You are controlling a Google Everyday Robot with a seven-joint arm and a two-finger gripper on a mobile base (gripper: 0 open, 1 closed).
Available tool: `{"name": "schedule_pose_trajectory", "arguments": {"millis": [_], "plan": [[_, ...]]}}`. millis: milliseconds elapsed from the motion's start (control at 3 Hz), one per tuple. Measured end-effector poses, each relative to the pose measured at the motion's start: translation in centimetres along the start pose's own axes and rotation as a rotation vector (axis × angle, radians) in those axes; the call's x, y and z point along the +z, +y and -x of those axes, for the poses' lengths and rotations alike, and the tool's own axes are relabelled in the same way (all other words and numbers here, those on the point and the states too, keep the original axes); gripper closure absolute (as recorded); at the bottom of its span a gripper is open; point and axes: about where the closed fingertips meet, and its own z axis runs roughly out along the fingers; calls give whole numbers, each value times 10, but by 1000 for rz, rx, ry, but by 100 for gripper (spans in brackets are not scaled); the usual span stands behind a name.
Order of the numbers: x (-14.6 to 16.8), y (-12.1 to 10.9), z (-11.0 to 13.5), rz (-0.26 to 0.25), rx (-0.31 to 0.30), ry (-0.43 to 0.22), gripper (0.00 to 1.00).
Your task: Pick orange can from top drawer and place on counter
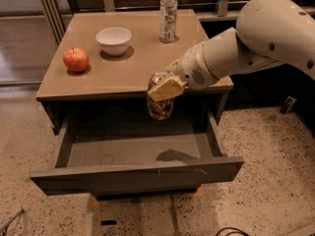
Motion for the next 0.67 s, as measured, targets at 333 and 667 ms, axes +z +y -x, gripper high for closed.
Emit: {"name": "schedule_pose_trajectory", "arguments": {"millis": [333, 667], "plan": [[-8, -6, 12, 0, 32, -2, 100], [-19, -25, 42, -2, 70, 7, 100]]}}
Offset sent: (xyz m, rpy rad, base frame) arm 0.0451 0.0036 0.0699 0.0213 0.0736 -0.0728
